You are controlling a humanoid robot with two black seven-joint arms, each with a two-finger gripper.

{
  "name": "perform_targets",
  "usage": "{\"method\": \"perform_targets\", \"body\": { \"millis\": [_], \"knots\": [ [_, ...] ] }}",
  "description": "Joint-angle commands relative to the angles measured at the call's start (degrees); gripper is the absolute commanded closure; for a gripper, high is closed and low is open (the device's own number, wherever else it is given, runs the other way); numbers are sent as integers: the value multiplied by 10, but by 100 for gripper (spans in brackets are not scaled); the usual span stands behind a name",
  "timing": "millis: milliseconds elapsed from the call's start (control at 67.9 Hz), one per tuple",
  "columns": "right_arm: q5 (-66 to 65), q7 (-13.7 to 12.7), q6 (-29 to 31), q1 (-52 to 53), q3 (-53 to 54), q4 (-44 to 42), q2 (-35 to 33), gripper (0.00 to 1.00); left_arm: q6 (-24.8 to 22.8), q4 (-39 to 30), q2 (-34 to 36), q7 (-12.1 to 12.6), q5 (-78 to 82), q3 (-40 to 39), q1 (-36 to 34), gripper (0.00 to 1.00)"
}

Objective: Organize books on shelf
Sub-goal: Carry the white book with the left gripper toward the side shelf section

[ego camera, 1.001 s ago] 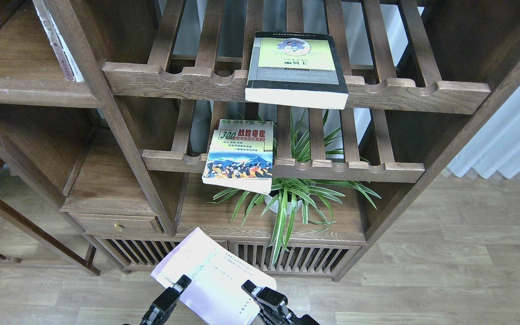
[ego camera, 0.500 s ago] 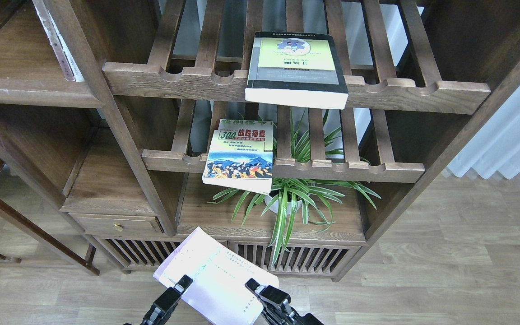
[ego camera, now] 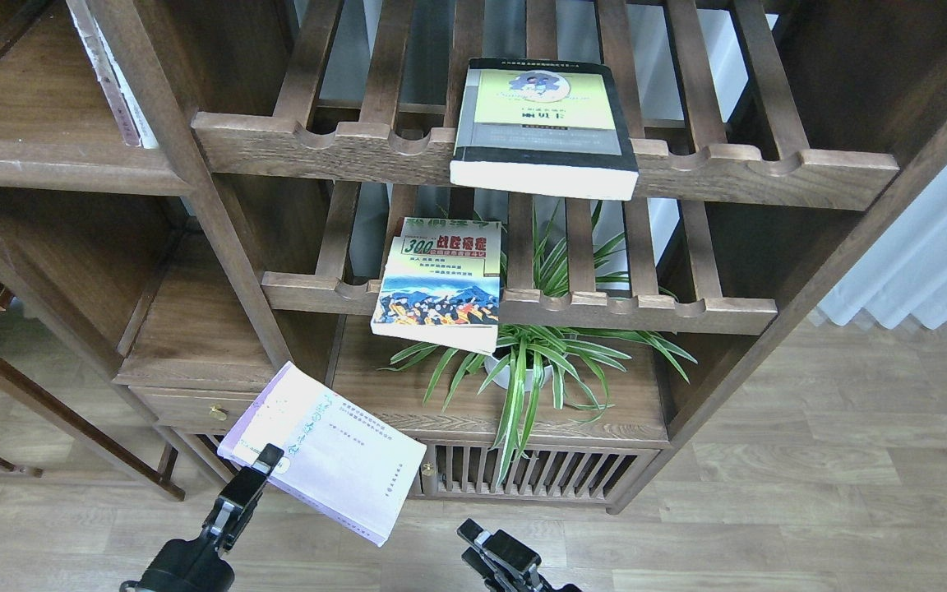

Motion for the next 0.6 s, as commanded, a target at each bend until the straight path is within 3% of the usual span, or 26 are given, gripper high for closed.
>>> {"method": "perform_targets", "body": {
  "millis": [0, 309, 589],
  "knots": [
    [0, 0, 0, 0, 3, -1, 0, 1, 0, -6, 26, 2, -2, -22, 16, 93],
    [0, -1, 0, 0, 4, -5, 0, 1, 0, -78, 102, 2, -5, -154, 64, 92],
    [0, 0, 0, 0, 4, -6, 0, 1, 0, -172, 150, 46, -5, -280, 121, 92]
  ]
}}
